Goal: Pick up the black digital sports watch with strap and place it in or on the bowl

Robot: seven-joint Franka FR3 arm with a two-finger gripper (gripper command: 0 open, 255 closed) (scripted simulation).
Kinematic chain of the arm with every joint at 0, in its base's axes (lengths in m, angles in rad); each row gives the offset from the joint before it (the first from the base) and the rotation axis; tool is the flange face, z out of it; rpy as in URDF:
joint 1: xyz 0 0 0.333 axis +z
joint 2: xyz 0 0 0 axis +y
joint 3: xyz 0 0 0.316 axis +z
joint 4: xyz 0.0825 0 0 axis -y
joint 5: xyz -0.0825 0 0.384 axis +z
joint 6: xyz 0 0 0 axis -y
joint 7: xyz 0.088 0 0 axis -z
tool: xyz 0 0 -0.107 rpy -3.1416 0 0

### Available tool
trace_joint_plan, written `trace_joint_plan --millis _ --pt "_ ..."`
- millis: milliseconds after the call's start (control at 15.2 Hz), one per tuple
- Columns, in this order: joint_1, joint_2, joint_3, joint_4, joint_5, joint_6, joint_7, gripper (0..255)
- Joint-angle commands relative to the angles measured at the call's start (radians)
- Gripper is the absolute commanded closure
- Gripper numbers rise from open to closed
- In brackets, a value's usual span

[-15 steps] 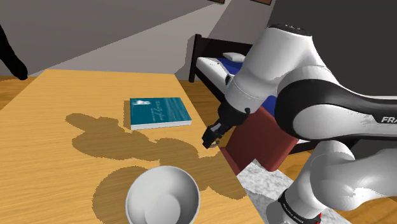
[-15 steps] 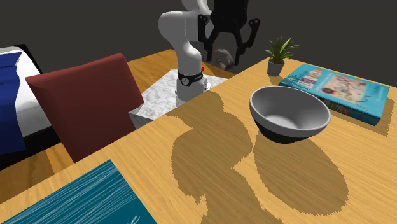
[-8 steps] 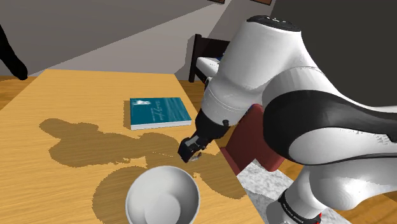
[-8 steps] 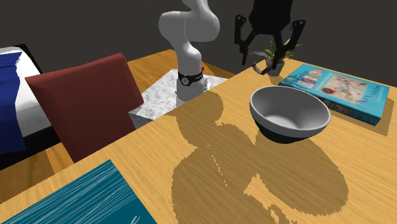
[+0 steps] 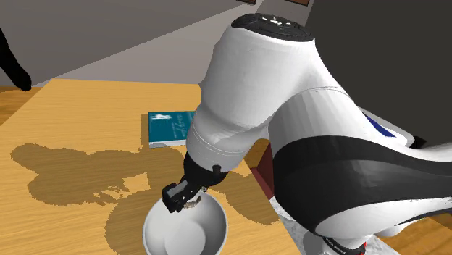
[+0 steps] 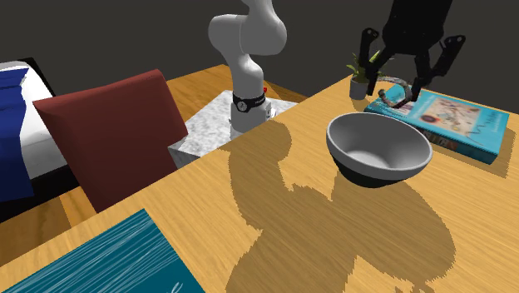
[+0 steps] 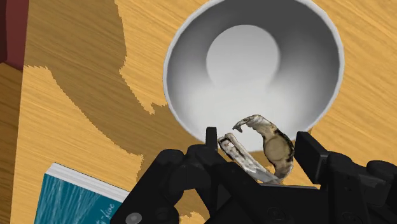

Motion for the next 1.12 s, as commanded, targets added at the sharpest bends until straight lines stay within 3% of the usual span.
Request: trace_joint_plan --millis 0,726,1056 --pt "-0.006 0.011 0.018 -0.013 -0.003 0.025 0.011 255" --pt "-0.042 0.071 0.101 -0.112 -0.023 0.181 0.054 255" --pt "-0.042 0.071 0.101 -0.112 -0.023 0.181 0.054 255"
